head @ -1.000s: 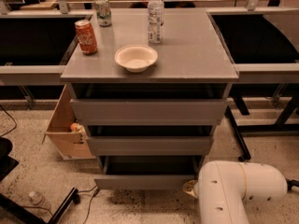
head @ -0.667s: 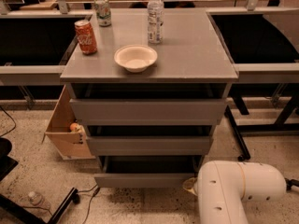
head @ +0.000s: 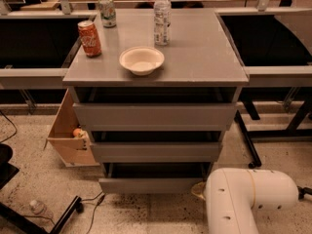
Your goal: Close bottom drawer
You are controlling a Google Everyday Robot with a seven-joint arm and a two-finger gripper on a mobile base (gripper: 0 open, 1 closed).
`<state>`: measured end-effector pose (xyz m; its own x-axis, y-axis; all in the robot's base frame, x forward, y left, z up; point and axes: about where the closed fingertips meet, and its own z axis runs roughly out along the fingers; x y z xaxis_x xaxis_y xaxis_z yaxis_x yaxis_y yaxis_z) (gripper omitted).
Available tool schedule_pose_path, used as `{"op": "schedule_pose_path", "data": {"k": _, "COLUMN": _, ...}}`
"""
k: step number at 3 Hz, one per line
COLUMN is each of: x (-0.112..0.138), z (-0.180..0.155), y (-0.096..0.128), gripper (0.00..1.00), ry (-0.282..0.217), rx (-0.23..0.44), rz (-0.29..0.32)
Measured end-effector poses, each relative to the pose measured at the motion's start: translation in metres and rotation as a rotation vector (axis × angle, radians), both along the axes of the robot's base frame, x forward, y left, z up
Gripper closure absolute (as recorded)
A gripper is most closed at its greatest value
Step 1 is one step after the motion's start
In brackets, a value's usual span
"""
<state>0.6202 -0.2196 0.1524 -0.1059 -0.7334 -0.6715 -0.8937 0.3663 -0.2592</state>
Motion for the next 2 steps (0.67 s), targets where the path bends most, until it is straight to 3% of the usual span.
{"op": "schedule_pose_path", "data": {"k": 2, "x": 0.0131, "z": -0.0009, "y": -0.0007, "gripper": 0.97, "ry": -0.009, "rx": 0.014, "rz": 0.014}}
